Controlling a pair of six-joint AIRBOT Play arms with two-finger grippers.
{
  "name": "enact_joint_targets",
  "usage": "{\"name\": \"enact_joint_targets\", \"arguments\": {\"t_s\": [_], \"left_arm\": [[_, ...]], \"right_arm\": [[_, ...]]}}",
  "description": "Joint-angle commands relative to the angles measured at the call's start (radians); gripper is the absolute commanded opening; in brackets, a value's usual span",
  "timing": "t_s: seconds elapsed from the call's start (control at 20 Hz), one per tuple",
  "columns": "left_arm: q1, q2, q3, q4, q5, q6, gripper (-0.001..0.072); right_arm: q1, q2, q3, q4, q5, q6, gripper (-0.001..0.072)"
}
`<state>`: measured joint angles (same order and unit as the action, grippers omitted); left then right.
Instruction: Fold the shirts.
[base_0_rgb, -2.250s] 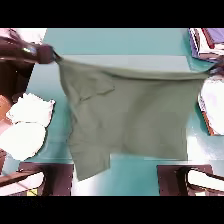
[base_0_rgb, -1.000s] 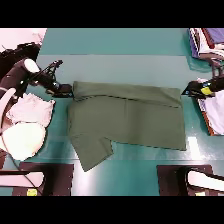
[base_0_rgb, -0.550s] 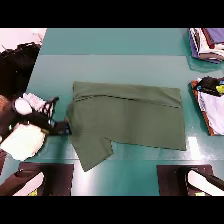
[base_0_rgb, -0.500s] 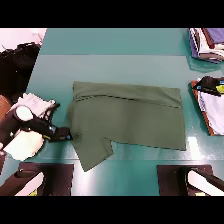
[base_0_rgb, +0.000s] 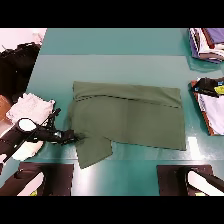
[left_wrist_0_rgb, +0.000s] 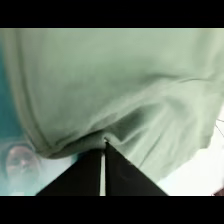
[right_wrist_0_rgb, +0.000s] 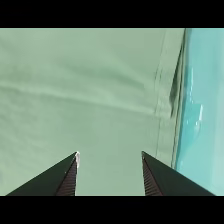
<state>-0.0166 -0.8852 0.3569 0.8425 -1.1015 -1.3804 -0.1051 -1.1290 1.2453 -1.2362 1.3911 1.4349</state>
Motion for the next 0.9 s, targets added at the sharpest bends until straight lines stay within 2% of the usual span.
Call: {"name": "enact_joint_targets", "arguments": {"t_s": [0.0, 0.1, 0.4, 0.55, 0.75, 0.8, 0.85], "left_arm": [[0.0, 0.003, 0.031, -0.062, -0.01, 0.051, 0.0027], [0.0, 0.003, 0.066, -0.06, -0.042, 0.055, 0.0026], [0.0, 0.003, 0.095, -0.058, -0.05, 0.08, 0.0027], [0.0, 0.003, 0.095, -0.058, -0.035, 0.079, 0.0026], [0.0, 0.003, 0.095, -0.057, -0.033, 0.079, 0.0026], [0.0, 0.003, 0.095, -0.056, -0.033, 0.079, 0.0026], [0.0, 0.003, 0.095, -0.055, -0.032, 0.079, 0.0026]], "right_arm": [[-0.043, 0.001, -0.001, -0.074, 0.159, 0.005, 0.0443], [-0.113, 0.016, -0.04, -0.154, 0.238, 0.006, 0.0443], [-0.388, 0.145, -0.546, -0.142, 0.17, 0.005, 0.0452], [-0.425, 0.184, -0.739, -0.036, 0.084, -0.026, 0.0447], [-0.424, 0.148, -0.826, 0.04, 0.013, -0.029, 0.0427], [-0.424, 0.132, -0.82, 0.039, 0.011, -0.03, 0.0415], [-0.424, 0.122, -0.813, 0.039, 0.01, -0.031, 0.0309]]}}
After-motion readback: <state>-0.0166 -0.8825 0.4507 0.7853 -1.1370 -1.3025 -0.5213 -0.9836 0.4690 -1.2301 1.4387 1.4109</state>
